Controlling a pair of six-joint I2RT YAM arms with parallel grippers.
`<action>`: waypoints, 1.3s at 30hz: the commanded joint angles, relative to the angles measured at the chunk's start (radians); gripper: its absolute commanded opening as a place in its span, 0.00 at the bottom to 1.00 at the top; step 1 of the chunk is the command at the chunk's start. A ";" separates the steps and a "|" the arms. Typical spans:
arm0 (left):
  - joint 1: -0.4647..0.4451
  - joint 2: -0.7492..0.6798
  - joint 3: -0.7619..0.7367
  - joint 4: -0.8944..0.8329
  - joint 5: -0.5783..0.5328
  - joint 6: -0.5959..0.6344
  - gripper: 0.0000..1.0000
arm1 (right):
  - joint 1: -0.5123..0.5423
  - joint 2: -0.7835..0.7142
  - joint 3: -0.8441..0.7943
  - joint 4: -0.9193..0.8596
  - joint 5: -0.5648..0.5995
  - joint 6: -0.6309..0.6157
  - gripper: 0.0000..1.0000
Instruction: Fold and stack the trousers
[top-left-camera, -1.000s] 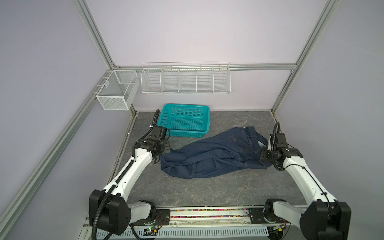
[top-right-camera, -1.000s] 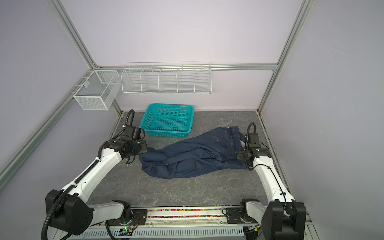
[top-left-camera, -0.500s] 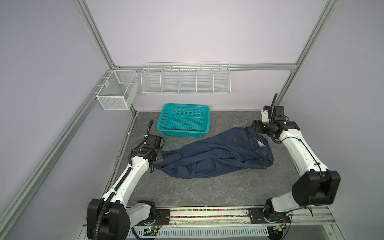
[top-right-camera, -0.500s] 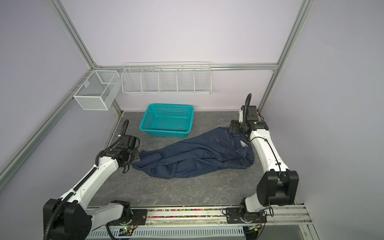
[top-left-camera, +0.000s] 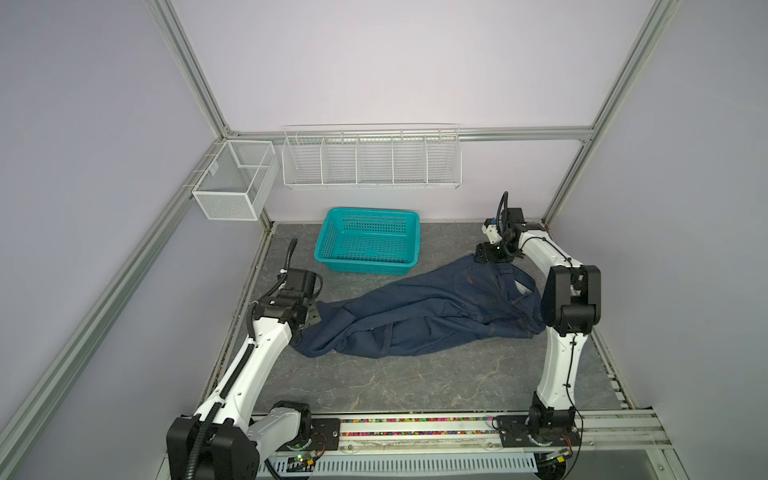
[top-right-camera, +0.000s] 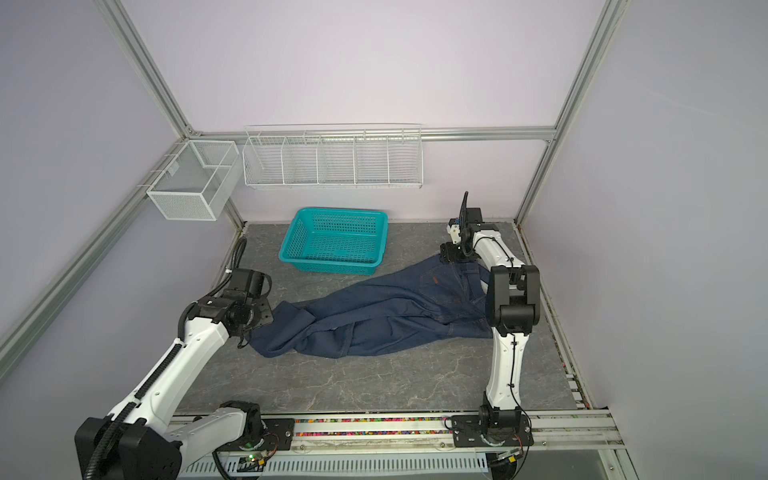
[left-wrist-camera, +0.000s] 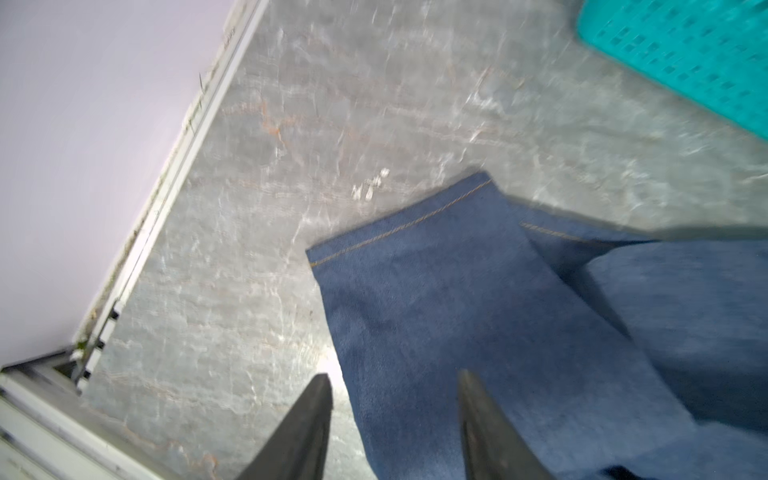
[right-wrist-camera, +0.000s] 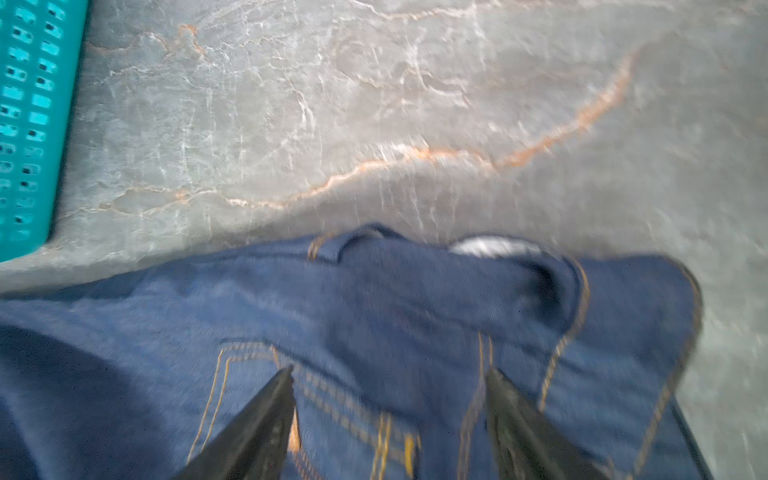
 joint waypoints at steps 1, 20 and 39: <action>0.006 -0.021 0.044 0.035 0.058 0.009 0.57 | 0.020 0.057 0.059 -0.033 -0.001 -0.075 0.71; 0.014 0.440 0.207 0.148 0.203 0.048 0.72 | 0.041 -0.283 -0.270 0.214 -0.065 -0.052 0.07; -0.008 0.690 0.251 0.204 0.161 -0.010 0.57 | 0.070 -0.801 -0.789 0.333 -0.107 0.010 0.07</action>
